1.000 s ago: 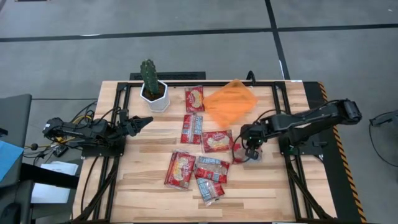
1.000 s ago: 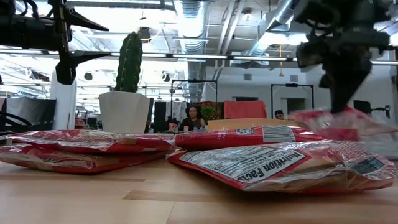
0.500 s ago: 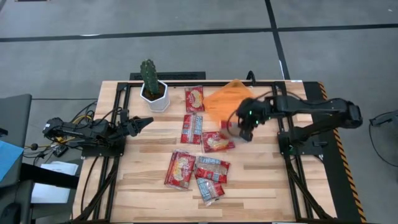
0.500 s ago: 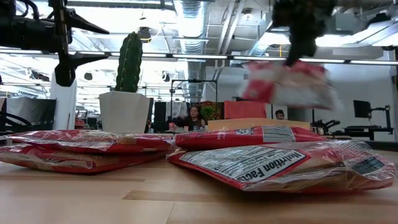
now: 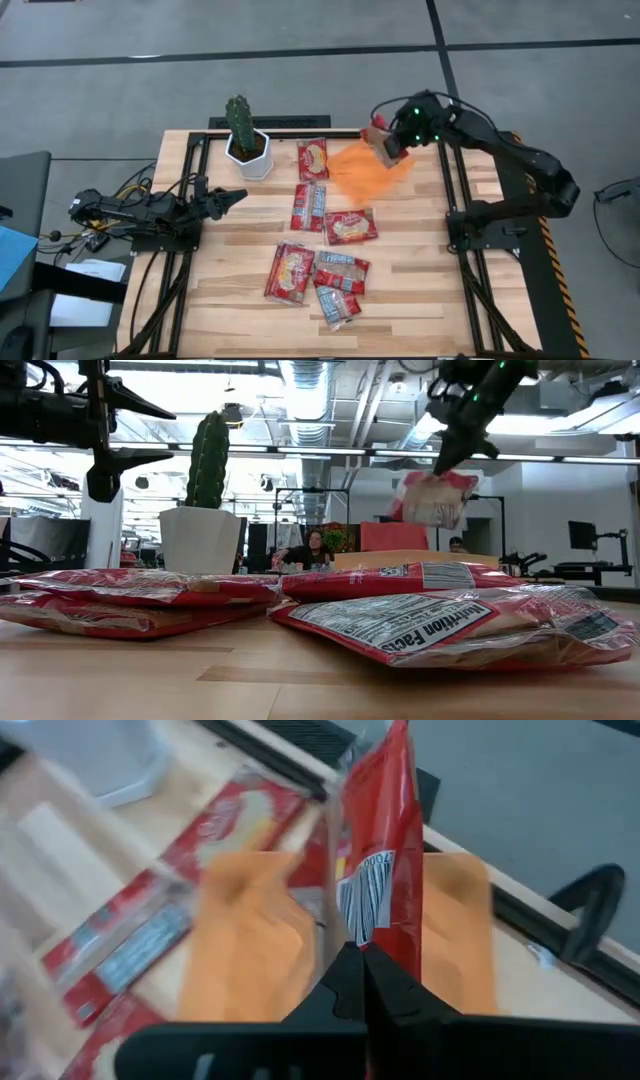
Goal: Sort popcorn bags into baskets
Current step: Put the popcorn bag into the orange bin
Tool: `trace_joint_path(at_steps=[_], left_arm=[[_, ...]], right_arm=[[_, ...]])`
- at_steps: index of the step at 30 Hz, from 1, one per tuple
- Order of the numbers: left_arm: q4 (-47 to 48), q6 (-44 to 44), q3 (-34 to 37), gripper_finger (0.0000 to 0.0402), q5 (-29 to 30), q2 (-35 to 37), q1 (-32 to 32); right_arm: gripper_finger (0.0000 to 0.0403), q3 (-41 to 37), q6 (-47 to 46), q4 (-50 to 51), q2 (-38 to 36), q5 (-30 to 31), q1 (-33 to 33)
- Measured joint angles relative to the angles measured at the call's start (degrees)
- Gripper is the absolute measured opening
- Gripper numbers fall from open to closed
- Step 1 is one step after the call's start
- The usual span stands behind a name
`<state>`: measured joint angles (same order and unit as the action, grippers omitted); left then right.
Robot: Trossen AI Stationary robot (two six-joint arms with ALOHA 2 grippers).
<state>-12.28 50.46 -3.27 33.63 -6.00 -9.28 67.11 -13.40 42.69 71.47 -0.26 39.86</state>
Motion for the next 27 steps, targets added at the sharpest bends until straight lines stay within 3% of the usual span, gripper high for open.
trace_joint_path(at_steps=[5,14,27], left_arm=[[0.39,0.0,0.0,0.0225,0.24,0.0,0.0],[0.47,-0.02,0.0,0.0225,0.34,0.0,0.0],[1.3,0.36,0.0,0.0225,0.48,0.0,0.0]], right_arm=[[0.0003,0.0,0.34,-1.99,5.45,-4.18,3.49],[0.0008,0.0,-0.32,-0.5,13.95,-3.81,3.93],[0.0113,0.37,-1.73,2.8,21.89,0.43,8.18]])
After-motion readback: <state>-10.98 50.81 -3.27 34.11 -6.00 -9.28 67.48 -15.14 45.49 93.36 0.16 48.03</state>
